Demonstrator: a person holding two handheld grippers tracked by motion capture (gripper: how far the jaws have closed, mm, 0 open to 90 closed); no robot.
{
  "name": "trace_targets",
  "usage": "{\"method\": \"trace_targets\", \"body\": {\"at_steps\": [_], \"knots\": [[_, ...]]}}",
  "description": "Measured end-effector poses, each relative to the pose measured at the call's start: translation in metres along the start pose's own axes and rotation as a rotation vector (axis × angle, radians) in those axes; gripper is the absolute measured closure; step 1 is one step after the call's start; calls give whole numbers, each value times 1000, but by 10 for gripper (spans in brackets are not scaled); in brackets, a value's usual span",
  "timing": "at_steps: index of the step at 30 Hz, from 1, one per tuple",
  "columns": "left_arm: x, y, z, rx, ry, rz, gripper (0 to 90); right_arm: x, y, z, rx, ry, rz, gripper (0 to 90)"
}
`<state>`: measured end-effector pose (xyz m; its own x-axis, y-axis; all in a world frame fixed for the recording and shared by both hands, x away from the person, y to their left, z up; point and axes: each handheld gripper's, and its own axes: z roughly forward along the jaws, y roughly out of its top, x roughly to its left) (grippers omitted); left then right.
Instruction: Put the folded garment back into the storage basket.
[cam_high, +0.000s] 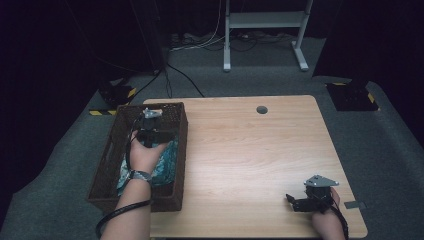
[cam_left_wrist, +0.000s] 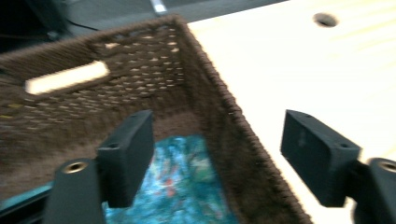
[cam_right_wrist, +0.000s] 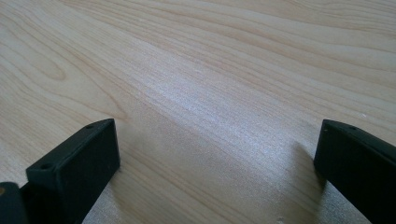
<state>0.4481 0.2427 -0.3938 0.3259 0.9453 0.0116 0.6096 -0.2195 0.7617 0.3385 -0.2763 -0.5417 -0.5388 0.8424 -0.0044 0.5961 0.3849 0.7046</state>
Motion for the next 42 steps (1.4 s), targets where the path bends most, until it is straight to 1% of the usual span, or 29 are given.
{"method": "trace_targets", "body": {"at_steps": [3, 4, 5, 7, 9, 10, 11, 12, 14, 16, 18, 22, 28, 29, 31, 35, 38, 42], "knots": [[0, -1, -3, -14, 4, -9, 183, 0, 0, 0, 0, 0, 0, 2], [1, -1, -4, -23, -2, -15, 178, 0, 0, 0, 0, -1, -1, 2], [2, -1, -6, -33, -30, -40, 165, 0, 0, 0, 0, -1, -1, 2], [4, -1, -7, -25, -72, -90, 90, 0, 0, 0, 0, -1, 1, 2], [4, -1, -8, -25, -81, -104, 62, 0, 0, 0, 0, 0, -1, 1], [3, -1, -8, -23, -76, -103, 52, 0, 0, 0, 0, 0, -1, 1], [2, -1, -9, -25, -60, -96, 37, 0, 0, 0, 0, 0, -1, 1], [1, 0, -10, -30, -53, -96, 16, 0, 0, 0, 0, 0, -1, 1], [-1, 0, -12, -40, -62, -104, 9, 0, 0, 0, 0, 0, -1, 2], [-5, 1, -14, -45, -49, -88, 3, 0, 0, 0, 0, 2, -2, 2], [-9, 2, -14, -44, -47, -79, 1, 0, 0, 0, 0, 3, -4, 2], [-16, 4, -15, -46, -45, -76, 0, 0, 0, 0, 0, 5, -5, 2], [-26, 4, -12, -36, -50, -61, 0, 0, 0, 0, -1, 5, -6, 2], [-27, 4, -12, -37, -60, -59, 0, 0, 0, 0, -1, 5, -7, 1], [-32, 5, -11, -43, -80, -65, 0, 0, 0, 0, -1, 5, -7, 1], [-43, 9, -14, -60, -92, -42, 0, 0, 0, 0, 0, 5, -6, 1], [-51, 12, -16, -75, -92, -33, 0, 0, 0, 0, -1, 5, -7, 1], [-61, 15, -16, -75, -105, -25, 0, 0, 0, 0, -1, 5, -8, 1]]}}
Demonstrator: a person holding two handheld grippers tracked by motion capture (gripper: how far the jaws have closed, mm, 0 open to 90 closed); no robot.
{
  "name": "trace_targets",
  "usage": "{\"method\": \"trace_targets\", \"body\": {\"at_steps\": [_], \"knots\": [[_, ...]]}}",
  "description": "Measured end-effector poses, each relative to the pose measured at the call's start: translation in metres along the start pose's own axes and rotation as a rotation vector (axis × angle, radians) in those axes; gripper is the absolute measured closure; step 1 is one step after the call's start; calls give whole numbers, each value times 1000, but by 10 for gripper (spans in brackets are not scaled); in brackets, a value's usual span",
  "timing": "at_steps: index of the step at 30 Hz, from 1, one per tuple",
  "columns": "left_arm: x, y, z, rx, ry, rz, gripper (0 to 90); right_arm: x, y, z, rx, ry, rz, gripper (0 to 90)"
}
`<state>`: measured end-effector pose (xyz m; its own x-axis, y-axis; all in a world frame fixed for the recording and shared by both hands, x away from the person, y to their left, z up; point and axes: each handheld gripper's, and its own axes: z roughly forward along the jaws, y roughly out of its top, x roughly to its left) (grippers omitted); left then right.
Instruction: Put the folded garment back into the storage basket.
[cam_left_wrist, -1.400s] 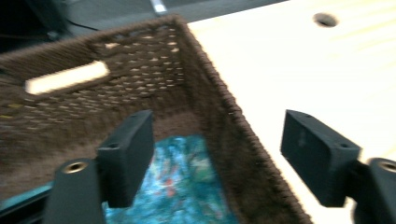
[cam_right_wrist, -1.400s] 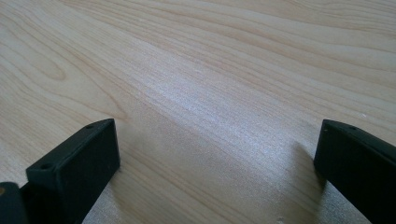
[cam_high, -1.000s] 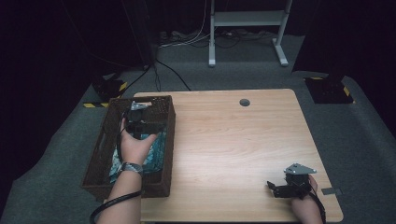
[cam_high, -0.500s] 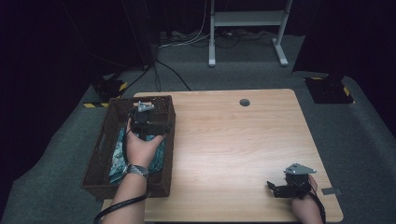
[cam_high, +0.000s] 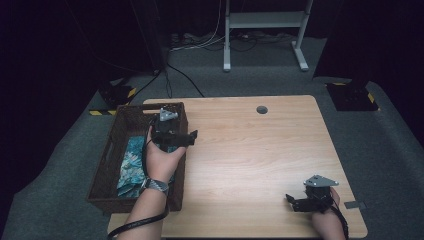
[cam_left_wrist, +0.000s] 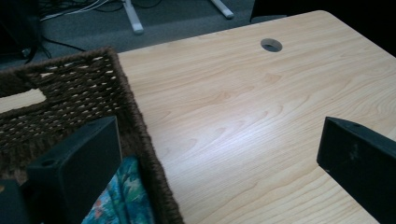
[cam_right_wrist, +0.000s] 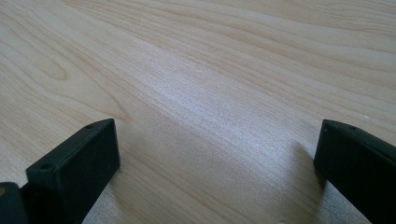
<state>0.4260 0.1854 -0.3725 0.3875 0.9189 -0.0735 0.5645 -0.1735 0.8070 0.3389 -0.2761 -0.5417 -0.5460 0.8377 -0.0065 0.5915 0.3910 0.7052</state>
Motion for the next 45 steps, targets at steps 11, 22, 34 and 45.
{"method": "trace_targets", "body": {"at_steps": [11, 22, 34, 45], "knots": [[-30, 3, 7, -4, -49, 20, 0, 0, 0, 0, 0, -1, 2, 2], [-70, 9, 18, -14, -120, 71, 0, 0, 0, 0, 1, -1, 4, 2], [-112, 5, 30, -34, -188, 89, 0, -1, 0, 0, 0, -12, 12, 1], [-150, -12, 47, -34, -285, 98, 0, -1, 0, 0, 1, -15, 17, 2]]}}
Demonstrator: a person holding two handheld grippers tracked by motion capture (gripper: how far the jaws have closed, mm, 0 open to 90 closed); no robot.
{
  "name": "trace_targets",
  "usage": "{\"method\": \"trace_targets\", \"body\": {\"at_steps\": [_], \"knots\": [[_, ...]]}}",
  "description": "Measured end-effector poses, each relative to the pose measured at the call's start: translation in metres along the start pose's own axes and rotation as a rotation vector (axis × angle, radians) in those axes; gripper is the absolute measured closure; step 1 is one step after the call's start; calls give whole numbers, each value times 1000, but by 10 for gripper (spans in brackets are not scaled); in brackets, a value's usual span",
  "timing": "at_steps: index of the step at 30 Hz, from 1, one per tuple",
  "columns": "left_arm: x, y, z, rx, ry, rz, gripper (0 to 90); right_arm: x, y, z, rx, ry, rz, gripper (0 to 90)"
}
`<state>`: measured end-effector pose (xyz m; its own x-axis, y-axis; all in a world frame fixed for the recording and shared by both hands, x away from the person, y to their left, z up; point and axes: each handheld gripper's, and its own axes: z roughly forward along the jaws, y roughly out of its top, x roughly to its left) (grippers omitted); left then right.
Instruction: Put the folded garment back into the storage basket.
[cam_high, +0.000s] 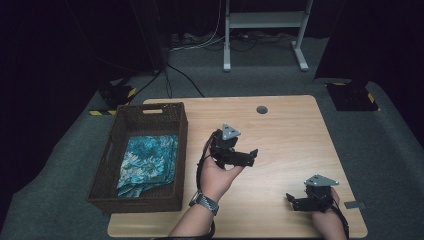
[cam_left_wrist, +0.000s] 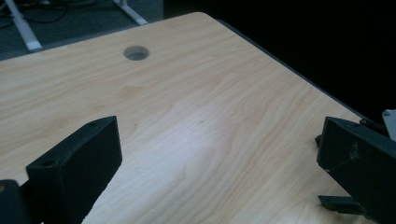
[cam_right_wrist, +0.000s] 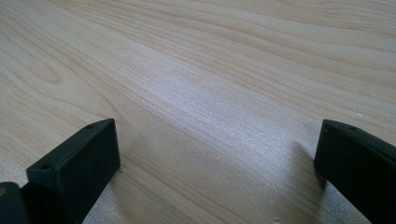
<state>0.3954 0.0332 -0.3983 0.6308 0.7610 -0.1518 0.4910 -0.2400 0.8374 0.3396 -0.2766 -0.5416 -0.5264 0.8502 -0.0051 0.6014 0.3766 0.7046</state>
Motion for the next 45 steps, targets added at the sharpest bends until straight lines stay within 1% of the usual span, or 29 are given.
{"method": "trace_targets", "body": {"at_steps": [3, 6, 8, 10, 15, 17, 21, 24, 25, 26, 27, 30, 32, 33, 37, 38, 42, 45], "knots": [[-4, -8, 7, 12, -11, 7, 0, 0, 0, 0, 0, 1, 1, 2], [-6, -17, 14, 15, -22, 1, 0, 0, 0, 0, 0, 2, -1, 2], [-8, -24, 19, 25, -34, 0, 0, 0, 0, 0, 0, 2, -1, 2], [-10, -33, 24, 33, -41, 16, 0, 0, 0, 0, 0, 2, -1, 2], [-12, -54, 34, 54, -60, 11, 0, 0, 0, 0, -1, 3, -6, 1], [-12, -63, 38, 66, -54, 15, 0, 0, 0, 1, 0, 2, -3, 1], [-8, -85, 46, 88, -49, 0, 0, 0, 1, 1, -1, 2, -5, 1], [-3, -103, 53, 132, -16, 23, 0, 0, 1, 1, -1, 2, -3, 1], [-2, -107, 55, 138, -6, 22, 0, 0, 1, 1, 1, 2, -2, 1], [-2, -113, 57, 156, 9, 29, 0, 0, 1, 1, 1, 2, -1, 1], [-2, -116, 57, 162, 15, 33, 0, 0, 1, 1, 1, 1, -1, 1], [-3, -127, 60, 193, 40, 64, 0, 0, 1, 1, -1, 0, -2, 1], [-2, -131, 61, 205, 53, 72, 0, 0, 1, 1, 0, 1, -2, 1], [-3, -134, 61, 200, 60, 81, 0, 0, 1, 1, -1, 1, -2, 1], [-7, -136, 60, 223, 78, 132, 1, 0, 1, 1, -1, 0, -2, 1], [-8, -136, 60, 225, 75, 141, 0, 0, 1, 1, 0, 1, -2, 1], [-9, -137, 60, 224, 82, 134, 0, 0, 1, 1, 0, 1, -2, 1], [-9, -136, 60, 224, 78, 137, 0, 0, 1, 1, 0, 1, -2, 1]]}}
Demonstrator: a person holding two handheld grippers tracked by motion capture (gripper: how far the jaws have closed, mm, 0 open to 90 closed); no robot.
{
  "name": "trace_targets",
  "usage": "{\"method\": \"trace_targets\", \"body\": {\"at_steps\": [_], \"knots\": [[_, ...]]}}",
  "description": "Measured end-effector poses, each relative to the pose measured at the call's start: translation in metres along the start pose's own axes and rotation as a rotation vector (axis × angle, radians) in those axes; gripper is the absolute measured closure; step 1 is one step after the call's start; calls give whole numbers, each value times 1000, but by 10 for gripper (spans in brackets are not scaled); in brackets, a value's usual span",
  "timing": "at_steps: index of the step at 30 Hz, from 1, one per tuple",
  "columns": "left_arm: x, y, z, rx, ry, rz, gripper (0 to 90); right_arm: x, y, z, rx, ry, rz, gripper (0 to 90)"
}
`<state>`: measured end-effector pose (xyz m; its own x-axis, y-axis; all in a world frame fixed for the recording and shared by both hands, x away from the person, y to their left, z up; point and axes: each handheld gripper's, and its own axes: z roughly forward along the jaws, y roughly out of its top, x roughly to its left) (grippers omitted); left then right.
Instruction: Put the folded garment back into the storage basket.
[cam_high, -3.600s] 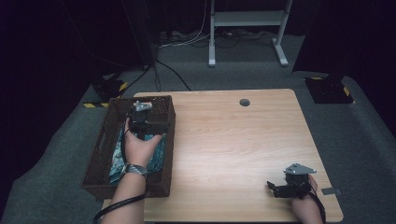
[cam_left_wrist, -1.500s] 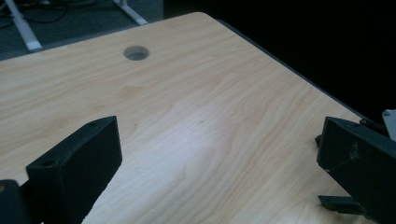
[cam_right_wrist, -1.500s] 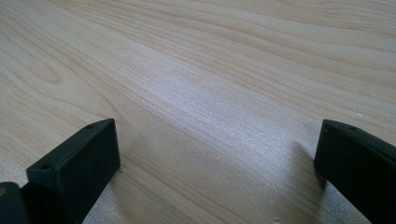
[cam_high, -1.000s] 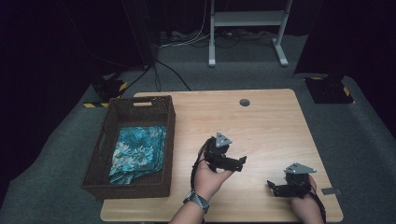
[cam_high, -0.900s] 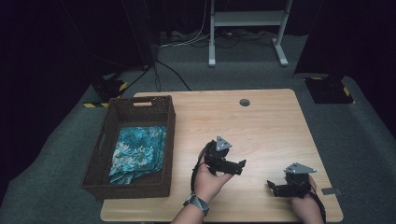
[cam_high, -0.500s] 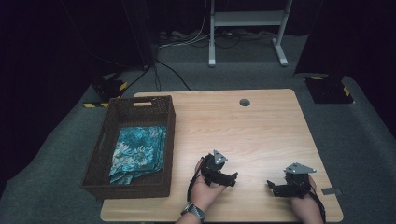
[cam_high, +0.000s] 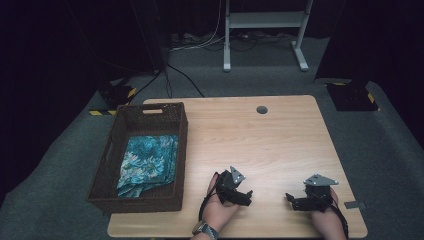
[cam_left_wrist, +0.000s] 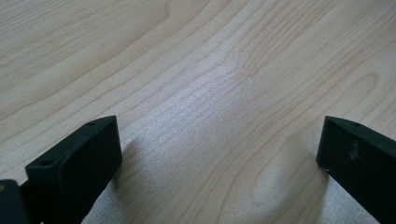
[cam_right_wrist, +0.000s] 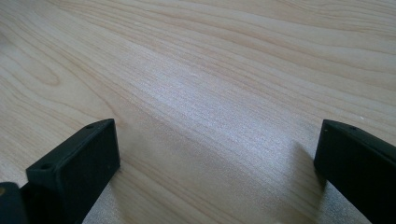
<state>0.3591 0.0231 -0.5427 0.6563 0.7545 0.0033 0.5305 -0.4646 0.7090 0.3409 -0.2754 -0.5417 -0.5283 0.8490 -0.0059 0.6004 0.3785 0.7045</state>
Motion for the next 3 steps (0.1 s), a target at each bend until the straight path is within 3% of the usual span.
{"method": "trace_targets", "body": {"at_steps": [3], "knots": [[2, 0, 0, 0, -6, 3, 4, 0, 0, 0, 1, 0, 1, 1]]}}
